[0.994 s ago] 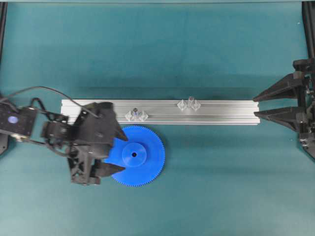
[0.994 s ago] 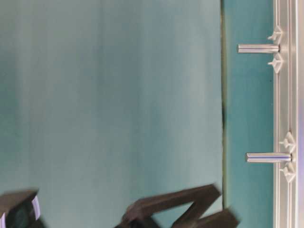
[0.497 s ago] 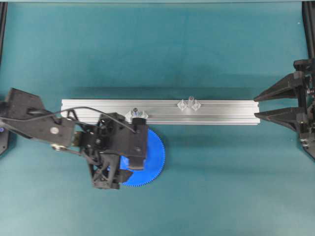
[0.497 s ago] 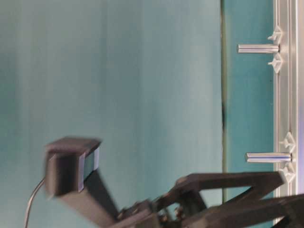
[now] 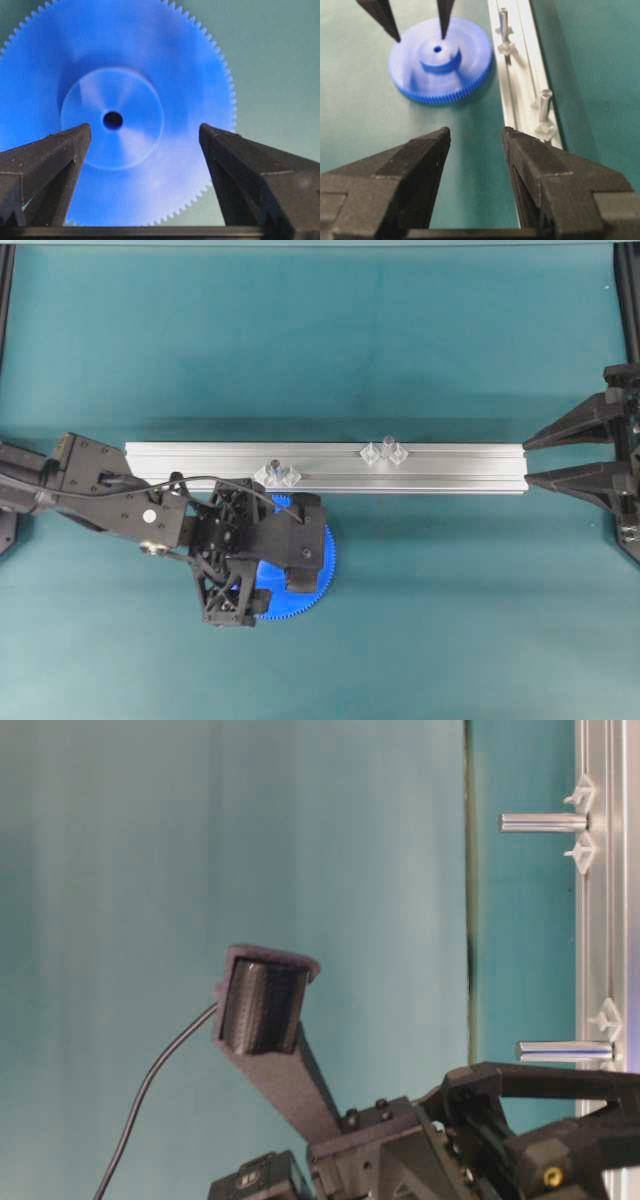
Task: Insert the large gear onto the shaft.
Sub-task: 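Position the open left gripper over the blue gear's hub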
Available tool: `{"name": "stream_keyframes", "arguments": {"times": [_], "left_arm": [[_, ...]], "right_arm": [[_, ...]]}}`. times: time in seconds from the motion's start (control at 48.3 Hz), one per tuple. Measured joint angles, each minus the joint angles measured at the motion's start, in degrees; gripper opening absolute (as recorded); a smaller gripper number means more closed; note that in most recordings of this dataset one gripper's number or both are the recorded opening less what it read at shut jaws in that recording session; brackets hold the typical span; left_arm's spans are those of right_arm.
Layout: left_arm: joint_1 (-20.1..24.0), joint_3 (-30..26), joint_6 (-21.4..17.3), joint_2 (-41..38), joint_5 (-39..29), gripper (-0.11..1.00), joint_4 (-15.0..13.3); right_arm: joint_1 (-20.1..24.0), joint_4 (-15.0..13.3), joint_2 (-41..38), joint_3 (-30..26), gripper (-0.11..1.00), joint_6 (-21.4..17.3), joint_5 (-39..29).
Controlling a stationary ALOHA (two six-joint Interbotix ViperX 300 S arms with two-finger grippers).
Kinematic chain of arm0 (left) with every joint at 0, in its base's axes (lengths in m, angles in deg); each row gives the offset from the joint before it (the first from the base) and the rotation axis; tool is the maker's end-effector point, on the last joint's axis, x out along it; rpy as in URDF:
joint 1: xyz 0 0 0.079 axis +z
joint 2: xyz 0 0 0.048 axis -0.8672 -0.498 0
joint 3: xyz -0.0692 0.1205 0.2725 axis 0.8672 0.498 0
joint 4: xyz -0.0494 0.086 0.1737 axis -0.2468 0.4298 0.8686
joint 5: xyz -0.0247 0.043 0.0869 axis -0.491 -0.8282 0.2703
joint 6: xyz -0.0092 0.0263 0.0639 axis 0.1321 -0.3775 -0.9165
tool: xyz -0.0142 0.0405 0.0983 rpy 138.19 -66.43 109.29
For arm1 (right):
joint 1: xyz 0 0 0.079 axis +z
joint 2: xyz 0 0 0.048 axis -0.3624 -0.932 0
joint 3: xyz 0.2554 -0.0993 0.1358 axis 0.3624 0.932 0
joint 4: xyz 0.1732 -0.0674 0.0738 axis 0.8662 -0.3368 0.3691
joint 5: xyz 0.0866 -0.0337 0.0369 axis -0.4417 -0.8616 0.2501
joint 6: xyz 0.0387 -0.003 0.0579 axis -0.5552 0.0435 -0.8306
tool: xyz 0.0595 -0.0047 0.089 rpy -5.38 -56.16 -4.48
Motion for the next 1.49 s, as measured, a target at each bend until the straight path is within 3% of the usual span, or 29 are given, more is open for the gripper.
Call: {"name": "stream_keyframes", "arguments": {"times": [1.097, 1.491], "left_arm": [[3.5, -0.1, -0.5, -2.3, -0.4, 0.92, 0.1], [2.5, -1.6, -0.6, -3.7, -0.4, 0.92, 0.2]], "right_arm": [[0.4, 0.3, 0.7, 0.1, 0.57, 0.0, -0.1], [0.5, 0.1, 1.2, 0.6, 0.57, 0.0, 0.0]]}}
